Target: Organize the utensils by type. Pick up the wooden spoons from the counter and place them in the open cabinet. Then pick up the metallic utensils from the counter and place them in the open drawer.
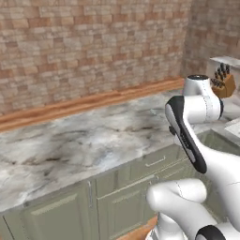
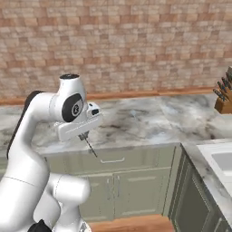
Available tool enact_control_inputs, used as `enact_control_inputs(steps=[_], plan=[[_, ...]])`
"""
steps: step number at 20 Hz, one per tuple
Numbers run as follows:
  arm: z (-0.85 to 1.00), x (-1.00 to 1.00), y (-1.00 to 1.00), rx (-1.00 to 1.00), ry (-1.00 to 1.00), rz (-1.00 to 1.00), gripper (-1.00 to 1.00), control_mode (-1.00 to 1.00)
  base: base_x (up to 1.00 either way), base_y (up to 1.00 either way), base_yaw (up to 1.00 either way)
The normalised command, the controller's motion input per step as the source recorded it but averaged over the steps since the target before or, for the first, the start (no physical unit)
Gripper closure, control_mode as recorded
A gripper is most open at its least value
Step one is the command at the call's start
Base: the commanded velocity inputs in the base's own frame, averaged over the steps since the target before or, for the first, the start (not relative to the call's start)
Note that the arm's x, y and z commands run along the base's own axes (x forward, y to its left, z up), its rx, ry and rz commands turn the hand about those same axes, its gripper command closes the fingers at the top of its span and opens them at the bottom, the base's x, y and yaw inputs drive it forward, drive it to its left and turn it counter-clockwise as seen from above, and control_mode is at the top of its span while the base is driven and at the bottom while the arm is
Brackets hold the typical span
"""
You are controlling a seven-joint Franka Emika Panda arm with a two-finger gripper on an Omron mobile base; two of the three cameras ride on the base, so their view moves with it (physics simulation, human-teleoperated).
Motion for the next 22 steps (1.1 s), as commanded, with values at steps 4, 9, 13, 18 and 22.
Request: enact_control_inputs(steps=[4, 9, 13, 18, 22], plan=[[0.0, 0.0, 0.0, 0.0, 0.0, 0.0, 1.0, 1.0, -0.29, 0.0, -0.72], [0.0, 0.0, 0.0, 0.0, 0.0, 0.0, 1.0, 1.0, -0.11, 0.02, -0.92], [0.0, 0.0, 0.0, 0.0, 0.0, 0.0, 1.0, 1.0, 0.0, 0.07, -1.0], [0.0, 0.0, 0.0, 0.0, 0.0, 0.0, 1.0, 1.0, 0.0, 0.09, -1.0], [0.0, 0.0, 0.0, 0.0, 0.0, 0.0, 1.0, 1.0, 0.0, 0.04, -1.0]])
